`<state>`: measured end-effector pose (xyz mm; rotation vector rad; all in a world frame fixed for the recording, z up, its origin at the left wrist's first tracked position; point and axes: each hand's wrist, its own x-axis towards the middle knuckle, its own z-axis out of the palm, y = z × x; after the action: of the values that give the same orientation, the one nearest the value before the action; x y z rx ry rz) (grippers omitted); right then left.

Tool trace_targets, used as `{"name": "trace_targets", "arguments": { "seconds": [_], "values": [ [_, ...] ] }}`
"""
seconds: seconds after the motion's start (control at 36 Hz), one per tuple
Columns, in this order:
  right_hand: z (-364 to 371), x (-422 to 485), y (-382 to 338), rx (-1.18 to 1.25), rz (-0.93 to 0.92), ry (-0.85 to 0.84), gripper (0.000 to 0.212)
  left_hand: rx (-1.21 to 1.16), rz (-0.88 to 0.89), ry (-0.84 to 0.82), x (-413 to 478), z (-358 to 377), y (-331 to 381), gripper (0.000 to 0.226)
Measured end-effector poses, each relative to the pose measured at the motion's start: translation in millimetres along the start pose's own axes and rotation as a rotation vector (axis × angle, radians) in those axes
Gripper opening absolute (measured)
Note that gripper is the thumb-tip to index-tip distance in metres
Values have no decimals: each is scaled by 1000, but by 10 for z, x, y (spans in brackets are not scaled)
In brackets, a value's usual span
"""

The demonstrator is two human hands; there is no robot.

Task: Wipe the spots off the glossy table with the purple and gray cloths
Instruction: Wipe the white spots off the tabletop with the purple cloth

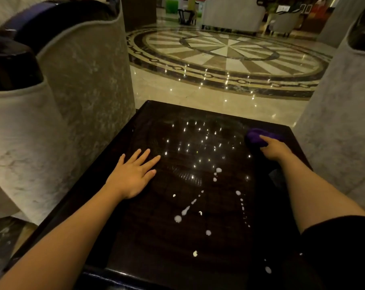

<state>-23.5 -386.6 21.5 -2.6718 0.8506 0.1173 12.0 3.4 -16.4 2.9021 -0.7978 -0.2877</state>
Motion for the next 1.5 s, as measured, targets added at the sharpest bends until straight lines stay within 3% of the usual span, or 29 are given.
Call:
{"name": "trace_targets", "arguments": {
  "seconds": [0.47, 0.83, 1.5],
  "values": [
    [451, -594, -866, 18, -472, -95, 51, -5, 3, 6, -25, -10, 33, 49],
    [730, -1314, -1074, 19, -740, -143, 50, -8, 11, 44, -98, 20, 33, 49],
    [871, -2441, -800, 85, -912, -215, 44, 8, 36, 14, -405, 73, 133, 50]
  ]
}}
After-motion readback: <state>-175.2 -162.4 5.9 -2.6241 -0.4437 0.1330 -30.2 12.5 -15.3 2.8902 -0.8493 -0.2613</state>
